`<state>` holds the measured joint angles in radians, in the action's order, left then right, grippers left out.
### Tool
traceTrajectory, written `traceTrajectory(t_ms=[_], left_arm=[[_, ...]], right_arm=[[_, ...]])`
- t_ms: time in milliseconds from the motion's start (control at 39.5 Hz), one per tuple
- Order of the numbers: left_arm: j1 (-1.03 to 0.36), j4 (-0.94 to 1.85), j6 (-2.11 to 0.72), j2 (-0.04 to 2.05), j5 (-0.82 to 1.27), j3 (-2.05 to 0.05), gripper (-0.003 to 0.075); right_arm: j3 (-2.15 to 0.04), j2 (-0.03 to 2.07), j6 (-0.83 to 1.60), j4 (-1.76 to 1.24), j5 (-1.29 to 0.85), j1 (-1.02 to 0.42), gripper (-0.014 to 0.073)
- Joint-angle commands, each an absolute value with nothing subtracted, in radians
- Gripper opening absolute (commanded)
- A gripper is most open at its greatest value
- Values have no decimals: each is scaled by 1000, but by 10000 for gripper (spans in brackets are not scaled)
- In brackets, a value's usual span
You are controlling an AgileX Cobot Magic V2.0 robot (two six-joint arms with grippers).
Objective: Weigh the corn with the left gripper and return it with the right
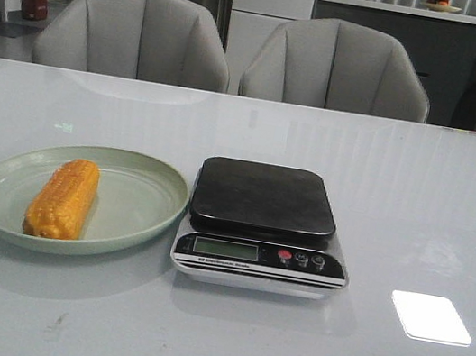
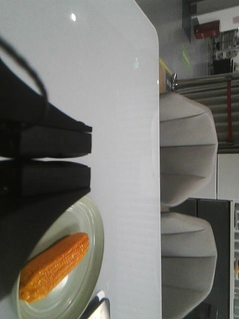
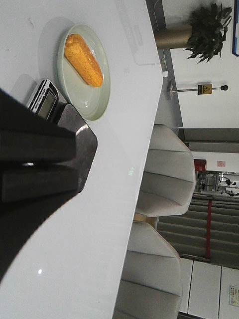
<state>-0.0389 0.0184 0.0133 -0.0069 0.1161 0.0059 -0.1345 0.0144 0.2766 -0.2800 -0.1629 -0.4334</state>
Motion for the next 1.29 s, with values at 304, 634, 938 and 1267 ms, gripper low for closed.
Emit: traceTrajectory(t_ms=[304, 634, 938, 1267], left_arm=[[-9, 17, 15, -28, 16, 39, 114], [-9, 17, 15, -28, 17, 39, 114], [-9, 17, 15, -28, 17, 39, 114], [-9, 17, 15, -28, 17, 39, 114]], right_arm=[[-160, 25, 289, -272, -95, -430, 162], [-160, 25, 289, -272, -95, -430, 162], [-160, 25, 289, -272, -95, -430, 162], [-160, 25, 289, -272, -95, -430, 162]])
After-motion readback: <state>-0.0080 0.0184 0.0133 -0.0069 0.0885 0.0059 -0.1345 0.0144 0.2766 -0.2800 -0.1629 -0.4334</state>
